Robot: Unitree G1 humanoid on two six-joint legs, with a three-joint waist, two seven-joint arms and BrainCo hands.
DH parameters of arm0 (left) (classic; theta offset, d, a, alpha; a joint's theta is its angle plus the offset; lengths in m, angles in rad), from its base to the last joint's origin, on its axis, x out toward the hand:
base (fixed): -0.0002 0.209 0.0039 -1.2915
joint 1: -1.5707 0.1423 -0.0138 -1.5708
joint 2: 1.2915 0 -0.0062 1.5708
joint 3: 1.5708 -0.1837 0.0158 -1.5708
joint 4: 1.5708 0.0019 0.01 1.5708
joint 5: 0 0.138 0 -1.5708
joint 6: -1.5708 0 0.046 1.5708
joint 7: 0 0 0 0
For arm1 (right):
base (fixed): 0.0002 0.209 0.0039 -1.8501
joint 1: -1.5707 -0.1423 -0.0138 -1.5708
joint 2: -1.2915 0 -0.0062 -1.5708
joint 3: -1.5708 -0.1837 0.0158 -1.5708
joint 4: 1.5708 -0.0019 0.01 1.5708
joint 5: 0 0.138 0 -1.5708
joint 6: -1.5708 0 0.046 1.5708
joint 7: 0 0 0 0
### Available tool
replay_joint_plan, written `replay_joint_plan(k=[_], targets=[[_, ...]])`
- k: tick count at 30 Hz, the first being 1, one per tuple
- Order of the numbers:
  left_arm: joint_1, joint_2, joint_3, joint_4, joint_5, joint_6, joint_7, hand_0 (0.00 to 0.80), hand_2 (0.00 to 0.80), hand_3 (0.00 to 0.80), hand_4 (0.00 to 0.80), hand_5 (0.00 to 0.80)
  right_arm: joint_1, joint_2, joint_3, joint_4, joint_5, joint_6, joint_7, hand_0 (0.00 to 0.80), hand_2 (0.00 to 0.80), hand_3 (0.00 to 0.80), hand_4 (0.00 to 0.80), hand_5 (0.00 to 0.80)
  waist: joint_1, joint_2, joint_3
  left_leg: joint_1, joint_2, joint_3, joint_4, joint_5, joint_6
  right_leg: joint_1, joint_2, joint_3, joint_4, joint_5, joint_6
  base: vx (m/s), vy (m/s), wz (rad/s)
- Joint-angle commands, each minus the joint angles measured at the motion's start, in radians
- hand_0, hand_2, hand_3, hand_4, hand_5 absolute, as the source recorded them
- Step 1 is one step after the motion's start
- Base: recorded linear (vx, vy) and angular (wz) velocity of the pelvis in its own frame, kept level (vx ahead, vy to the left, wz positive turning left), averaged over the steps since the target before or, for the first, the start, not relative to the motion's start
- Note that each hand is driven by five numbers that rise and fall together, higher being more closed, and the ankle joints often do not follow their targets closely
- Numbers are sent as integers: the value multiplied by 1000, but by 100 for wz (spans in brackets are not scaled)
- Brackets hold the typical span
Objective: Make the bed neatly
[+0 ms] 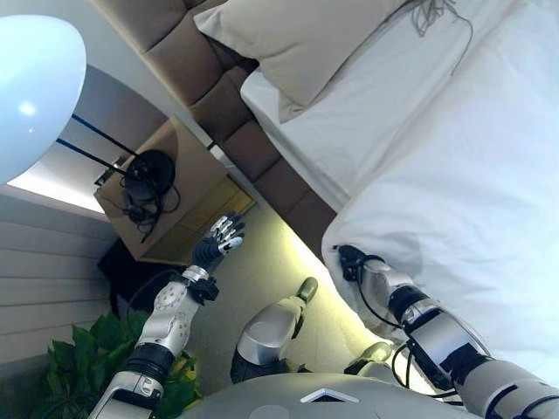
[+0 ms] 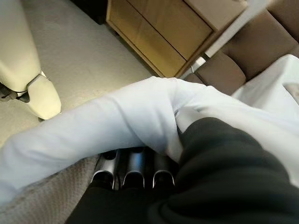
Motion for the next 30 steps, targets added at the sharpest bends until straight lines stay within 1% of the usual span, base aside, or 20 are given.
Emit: replay_joint_plan(k=[1,4,5,6,7,8,15,18,21,23,26,29,30], targets=[[-94,25,-18,-49,25,-46,-21,0,0,0,0,0,-9,262,112,-44,1,70,77,800,800,800,800,800,67,-20,47,-144,-12,10,88,32,-65,72,-89,14,-18,94,12,19,0,4],[-91,28,-11,-47,28,-43,-21,0,0,0,0,0,-6,258,90,-36,36,60,24,800,800,800,800,800,66,-23,47,-148,-12,16,90,34,-64,70,-89,13,-16,97,11,13,-1,9],[-90,29,-9,-47,29,-42,-22,0,0,0,0,0,-5,258,86,-34,40,60,15,690,690,690,690,690,66,-24,47,-148,-12,16,90,34,-64,70,-89,13,-16,97,10,10,-1,11],[-87,27,-7,-45,34,-46,-23,0,0,0,0,0,-4,254,70,-28,57,48,-16,458,458,458,458,458,64,-25,48,-147,-13,17,91,33,-62,67,-88,16,-14,97,9,7,-2,10],[-85,26,-6,-45,36,-49,-24,0,0,0,0,0,-4,252,59,-21,70,35,-36,198,198,198,198,198,64,-26,48,-147,-14,17,92,31,-61,66,-87,18,-13,97,9,2,-3,10],[-81,26,-4,-46,37,-52,-26,0,0,0,0,0,-1,248,42,-15,82,19,-66,0,0,0,0,0,62,-26,49,-146,-14,18,93,29,-60,64,-87,20,-12,98,7,-3,-3,10],[-68,16,-6,-48,33,-67,-2,0,0,0,0,0,21,213,-32,-5,102,-32,-145,0,0,0,0,0,34,-26,48,-131,-12,31,92,21,-59,54,-87,40,-4,101,6,-4,11,2],[-59,8,-1,-47,25,-80,14,0,0,0,0,0,55,181,-91,13,154,-80,-169,0,0,0,0,0,14,-20,50,-125,-8,39,92,18,-57,44,-87,55,3,97,3,-21,37,-5],[-33,-6,5,-42,19,-106,27,0,0,0,0,0,120,134,-187,34,176,-102,-142,0,0,0,0,0,-14,-13,54,-124,2,53,93,13,-58,27,-86,71,12,93,0,-27,42,-19],[-22,-14,3,-41,17,-118,38,0,0,0,0,0,146,110,-230,50,181,-114,-125,0,0,0,0,0,-28,-7,59,-120,9,60,90,11,-58,19,-85,80,14,91,-1,-33,46,-19],[-1,-22,-3,-45,10,-144,49,0,0,0,0,0,187,64,-301,72,209,-107,-70,0,0,0,0,0,-53,4,64,-117,16,75,85,9,-60,9,-83,91,11,87,-2,-30,51,-13],[18,-25,-3,-42,-1,-163,46,0,0,0,0,0,223,28,-366,95,265,-102,-26,0,0,0,0,0,-69,11,64,-112,21,84,76,8,-62,2,-83,95,8,84,-1,-44,49,-21],[23,-25,-2,-45,-4,-164,45,0,0,0,0,0,232,17,-389,101,276,-100,-18,0,0,0,0,0,-73,18,63,-123,18,86,73,31,-57,-8,-87,87,5,104,-6,-70,72,-8]])
